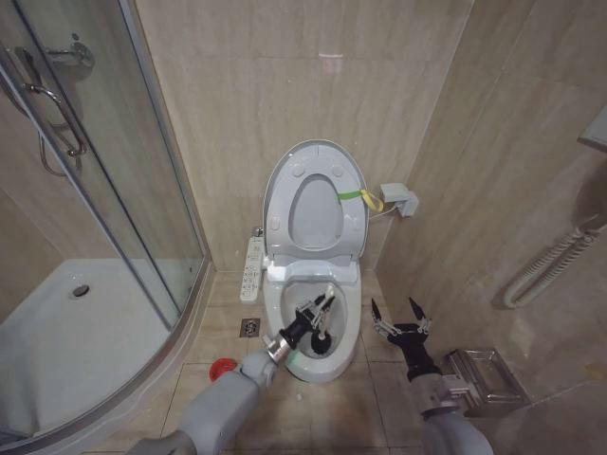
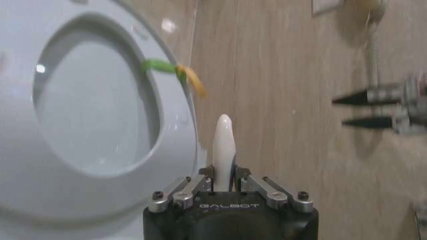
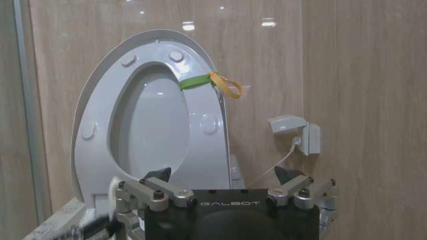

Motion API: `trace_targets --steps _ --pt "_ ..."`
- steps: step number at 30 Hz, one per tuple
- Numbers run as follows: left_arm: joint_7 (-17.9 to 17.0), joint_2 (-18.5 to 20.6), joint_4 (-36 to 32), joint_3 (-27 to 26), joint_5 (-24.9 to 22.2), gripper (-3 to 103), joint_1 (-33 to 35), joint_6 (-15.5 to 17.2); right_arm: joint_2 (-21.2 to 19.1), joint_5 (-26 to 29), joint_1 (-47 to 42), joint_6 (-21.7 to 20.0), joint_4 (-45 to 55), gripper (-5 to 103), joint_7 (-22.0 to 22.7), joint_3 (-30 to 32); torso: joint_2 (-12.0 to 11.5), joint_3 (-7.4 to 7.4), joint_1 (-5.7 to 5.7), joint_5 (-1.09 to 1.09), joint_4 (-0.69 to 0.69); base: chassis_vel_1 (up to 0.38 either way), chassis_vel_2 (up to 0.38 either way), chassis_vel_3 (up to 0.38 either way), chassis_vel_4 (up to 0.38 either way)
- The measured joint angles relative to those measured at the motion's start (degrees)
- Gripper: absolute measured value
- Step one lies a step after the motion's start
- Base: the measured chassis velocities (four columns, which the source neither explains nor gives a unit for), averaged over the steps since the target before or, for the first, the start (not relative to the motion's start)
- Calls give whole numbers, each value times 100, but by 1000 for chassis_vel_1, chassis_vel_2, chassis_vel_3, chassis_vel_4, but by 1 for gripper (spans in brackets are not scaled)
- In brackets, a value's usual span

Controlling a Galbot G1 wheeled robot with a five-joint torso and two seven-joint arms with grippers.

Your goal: Open the toilet lid, clean the toilet bowl with a toilet brush, close the toilet lid, and flush.

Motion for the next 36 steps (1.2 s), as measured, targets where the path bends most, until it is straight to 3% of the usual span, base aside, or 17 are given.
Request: trace_targets --steps 10,19,29,32,36 --pt "-50 166 -902 135 75 20 378 0 0 0 0 0 0 100 0 0 0 0 -1 0 1 0 0 0 0" --pt "141 48 74 -70 93 20 221 -2 0 0 0 0 0 100 0 0 0 0 0 -1 -1 0 0 0 0" --pt "-5 208 -759 -128 12 20 328 -1 0 0 0 0 0 100 0 0 0 0 0 0 -1 0 0 0 0" --pt "2 182 -737 -80 21 20 372 -1 0 0 0 0 0 100 0 0 1 0 0 0 0 0 0 0 0" --pt "64 31 -210 -37 66 20 375 -1 0 0 0 0 0 100 0 0 0 0 0 0 1 0 0 0 0"
